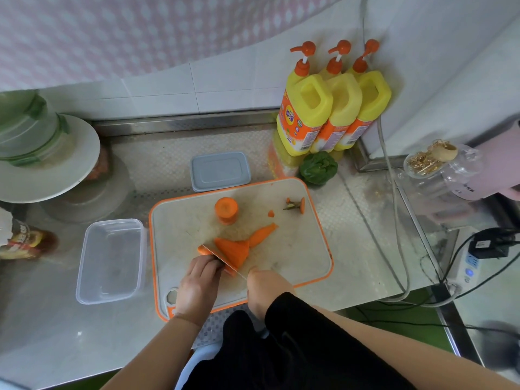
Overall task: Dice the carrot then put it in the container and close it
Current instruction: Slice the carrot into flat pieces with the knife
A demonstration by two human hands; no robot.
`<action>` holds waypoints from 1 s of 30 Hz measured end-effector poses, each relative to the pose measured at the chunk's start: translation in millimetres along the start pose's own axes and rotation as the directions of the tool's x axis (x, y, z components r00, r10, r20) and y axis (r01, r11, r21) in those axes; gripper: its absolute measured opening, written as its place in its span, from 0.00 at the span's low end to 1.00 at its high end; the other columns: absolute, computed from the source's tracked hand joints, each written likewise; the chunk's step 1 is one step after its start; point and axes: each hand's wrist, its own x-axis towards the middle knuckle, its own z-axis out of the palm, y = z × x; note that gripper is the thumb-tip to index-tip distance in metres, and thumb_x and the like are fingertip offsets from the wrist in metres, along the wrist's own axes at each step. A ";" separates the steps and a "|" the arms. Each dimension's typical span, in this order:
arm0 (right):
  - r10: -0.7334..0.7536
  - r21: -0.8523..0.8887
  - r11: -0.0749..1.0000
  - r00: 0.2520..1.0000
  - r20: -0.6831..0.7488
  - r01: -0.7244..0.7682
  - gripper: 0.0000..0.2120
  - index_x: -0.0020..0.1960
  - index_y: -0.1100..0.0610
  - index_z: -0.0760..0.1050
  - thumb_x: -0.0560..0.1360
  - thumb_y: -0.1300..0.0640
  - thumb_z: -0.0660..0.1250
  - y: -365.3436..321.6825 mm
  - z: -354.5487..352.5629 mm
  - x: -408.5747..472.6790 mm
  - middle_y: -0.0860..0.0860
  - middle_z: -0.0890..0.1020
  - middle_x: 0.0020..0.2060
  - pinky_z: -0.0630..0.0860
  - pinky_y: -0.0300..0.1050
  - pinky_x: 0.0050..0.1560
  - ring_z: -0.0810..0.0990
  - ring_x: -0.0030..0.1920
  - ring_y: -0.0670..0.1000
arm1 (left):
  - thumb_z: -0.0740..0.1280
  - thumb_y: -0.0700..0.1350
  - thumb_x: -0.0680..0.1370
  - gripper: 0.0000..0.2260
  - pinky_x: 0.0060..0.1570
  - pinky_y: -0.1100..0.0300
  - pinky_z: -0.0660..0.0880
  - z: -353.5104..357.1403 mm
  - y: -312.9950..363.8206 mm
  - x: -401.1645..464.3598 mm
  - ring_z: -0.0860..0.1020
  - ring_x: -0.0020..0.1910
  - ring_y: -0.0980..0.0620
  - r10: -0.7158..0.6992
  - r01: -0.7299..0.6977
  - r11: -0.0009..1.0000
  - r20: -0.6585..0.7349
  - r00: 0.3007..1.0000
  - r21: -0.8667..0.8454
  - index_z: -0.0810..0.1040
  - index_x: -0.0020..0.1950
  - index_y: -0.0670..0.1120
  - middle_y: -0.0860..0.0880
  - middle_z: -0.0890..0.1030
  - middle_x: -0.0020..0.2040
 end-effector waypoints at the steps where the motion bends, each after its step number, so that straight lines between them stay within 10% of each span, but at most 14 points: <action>1: 0.001 -0.003 1.000 1.000 0.000 -0.001 0.12 0.61 0.63 0.70 0.79 0.65 0.59 -1.5 0.2 0.9 0.59 0.79 0.57 0.73 0.50 0.56 0.78 0.58 0.59 | 0.62 0.42 0.78 0.11 0.49 0.60 0.74 0.2 0.1 -0.5 0.76 0.49 0.48 -0.005 0.005 1.000 0.000 1.000 -0.006 0.82 0.47 0.38 0.44 0.81 0.47; 30: -0.021 -0.021 1.000 0.999 0.031 0.021 0.11 0.61 0.63 0.70 0.79 0.65 0.58 9.4 6.8 13.8 0.59 0.79 0.56 0.74 0.49 0.55 0.78 0.56 0.58 | 0.63 0.45 0.78 0.12 0.52 0.62 0.73 1.8 -4.7 -3.2 0.76 0.51 0.48 -0.043 0.045 0.997 0.042 0.998 -0.058 0.83 0.48 0.39 0.45 0.81 0.48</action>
